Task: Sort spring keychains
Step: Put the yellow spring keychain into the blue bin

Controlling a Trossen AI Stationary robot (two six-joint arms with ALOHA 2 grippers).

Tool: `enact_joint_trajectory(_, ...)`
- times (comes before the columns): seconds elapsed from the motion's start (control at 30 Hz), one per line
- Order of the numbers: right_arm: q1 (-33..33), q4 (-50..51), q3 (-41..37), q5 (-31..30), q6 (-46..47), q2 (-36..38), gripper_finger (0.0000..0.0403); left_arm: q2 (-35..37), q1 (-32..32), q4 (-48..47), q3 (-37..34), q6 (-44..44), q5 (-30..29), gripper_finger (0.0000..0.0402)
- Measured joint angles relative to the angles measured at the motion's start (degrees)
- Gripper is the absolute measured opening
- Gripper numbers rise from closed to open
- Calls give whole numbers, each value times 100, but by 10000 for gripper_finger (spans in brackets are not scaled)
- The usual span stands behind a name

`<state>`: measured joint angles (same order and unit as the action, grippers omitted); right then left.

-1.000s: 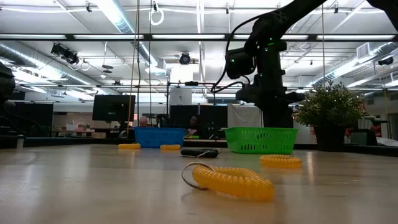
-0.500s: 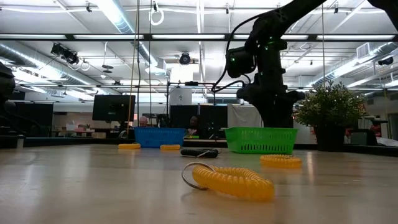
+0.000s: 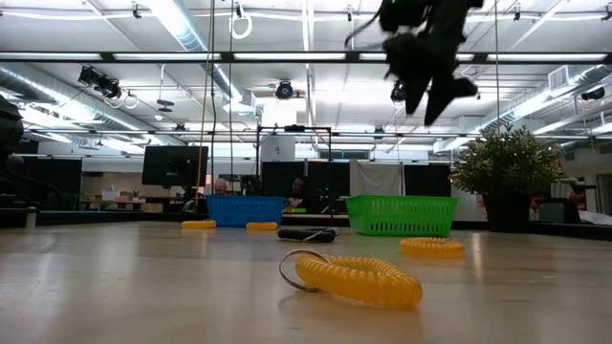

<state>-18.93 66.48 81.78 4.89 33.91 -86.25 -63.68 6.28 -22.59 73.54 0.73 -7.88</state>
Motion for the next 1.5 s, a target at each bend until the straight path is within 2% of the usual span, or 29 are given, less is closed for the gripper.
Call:
enact_joint_trajectory(0.17, 393, -139, 0, 527, -333, 907, 201, 0, 0, 4, 0, -11, 0, 126)
enact_joint_trajectory(0.43, 1562, -1029, 0, 670, -683, 1853, 193, -8, 0, 3, 0, -10, 0, 126)
enact_joint_trajectory(0.57, 1978, -1174, 0, 621, -652, 2000, 192, -9, 0, -150, 0, 40, 0, 126)
enact_joint_trajectory(0.8, 2224, -1424, 0, 612, -602, 2012, 192, -11, 1, -219, 0, 617, 3, 126)
enact_joint_trajectory(1.0, 2301, -2072, 0, 609, -1177, 2010, 192, -13, -73, 279, 0, 643, 87, 126)
enact_joint_trajectory(1.13, 2370, -2451, 0, 635, -1698, 2010, 189, -13, -168, 908, 0, 426, 608, 123)
enact_joint_trajectory(1.27, 2462, -2630, 0, 715, -2008, 2067, 150, -11, -208, 1354, 4, 282, 1012, 99)
enact_joint_trajectory(1.4, 2465, -2620, 0, 963, -2063, 2110, 62, -13, -202, 1248, 4, 313, 1103, 53)
enact_joint_trajectory(1.47, 2463, -2625, 0, 1168, -1986, 2110, 18, -13, -198, 1176, 4, 316, 1486, 24)
enact_joint_trajectory(1.5, 2463, -2626, 0, 1228, -1966, 2110, 11, -13, -194, 1131, 4, 329, 1727, 12)
